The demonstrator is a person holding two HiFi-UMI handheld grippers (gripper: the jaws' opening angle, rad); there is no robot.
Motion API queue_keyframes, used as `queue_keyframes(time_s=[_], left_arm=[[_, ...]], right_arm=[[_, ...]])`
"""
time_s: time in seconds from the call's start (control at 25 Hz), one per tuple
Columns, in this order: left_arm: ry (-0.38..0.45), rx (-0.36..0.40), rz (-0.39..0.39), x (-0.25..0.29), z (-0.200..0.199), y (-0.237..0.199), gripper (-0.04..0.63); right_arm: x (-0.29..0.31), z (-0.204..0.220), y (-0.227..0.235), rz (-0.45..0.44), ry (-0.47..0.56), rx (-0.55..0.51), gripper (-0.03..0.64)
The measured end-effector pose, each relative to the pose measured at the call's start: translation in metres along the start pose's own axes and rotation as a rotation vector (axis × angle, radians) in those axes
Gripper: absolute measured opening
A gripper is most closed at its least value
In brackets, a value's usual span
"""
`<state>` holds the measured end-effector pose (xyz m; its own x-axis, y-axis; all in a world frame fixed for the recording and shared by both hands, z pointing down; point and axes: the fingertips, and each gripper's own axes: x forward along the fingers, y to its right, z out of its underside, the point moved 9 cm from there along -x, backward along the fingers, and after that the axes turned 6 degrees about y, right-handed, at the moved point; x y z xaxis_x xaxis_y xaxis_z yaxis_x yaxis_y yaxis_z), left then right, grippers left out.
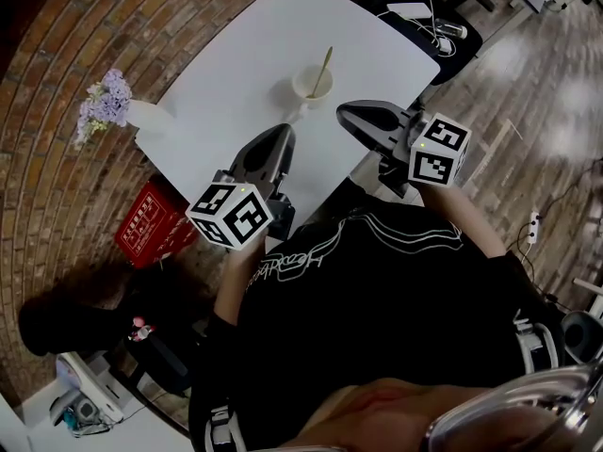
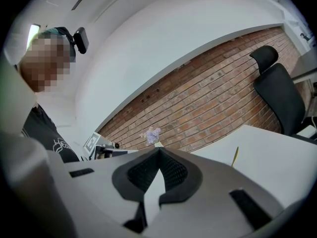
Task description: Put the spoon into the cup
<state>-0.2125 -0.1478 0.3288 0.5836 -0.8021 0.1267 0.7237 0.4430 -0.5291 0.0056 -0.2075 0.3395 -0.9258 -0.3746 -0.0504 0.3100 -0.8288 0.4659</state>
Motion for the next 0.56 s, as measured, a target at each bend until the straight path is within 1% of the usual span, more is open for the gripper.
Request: queue_keyframes(time_s=[0.16,0.4,0.56], left_arm=[[-0.003,-0.006,0.001,0.0019,0.0012,-0.0036,0.005],[-0.015,0.020,-0.006,0.0060,0.0068,-0.0048,0.005],[-0.019,0.006,0.005,0.0065,0.0102,-0.0058,0.005]], right_arm=[[0.0016,0.0000,0.0027,0.010,-0.007,0.002,-0.003],[-0.0032,0.0046,0.0070,0.031,-0.022,0.003,-0.003],[-0.0052,0.0076,0.0081,0.039,-0.022,0.013,-0.003]])
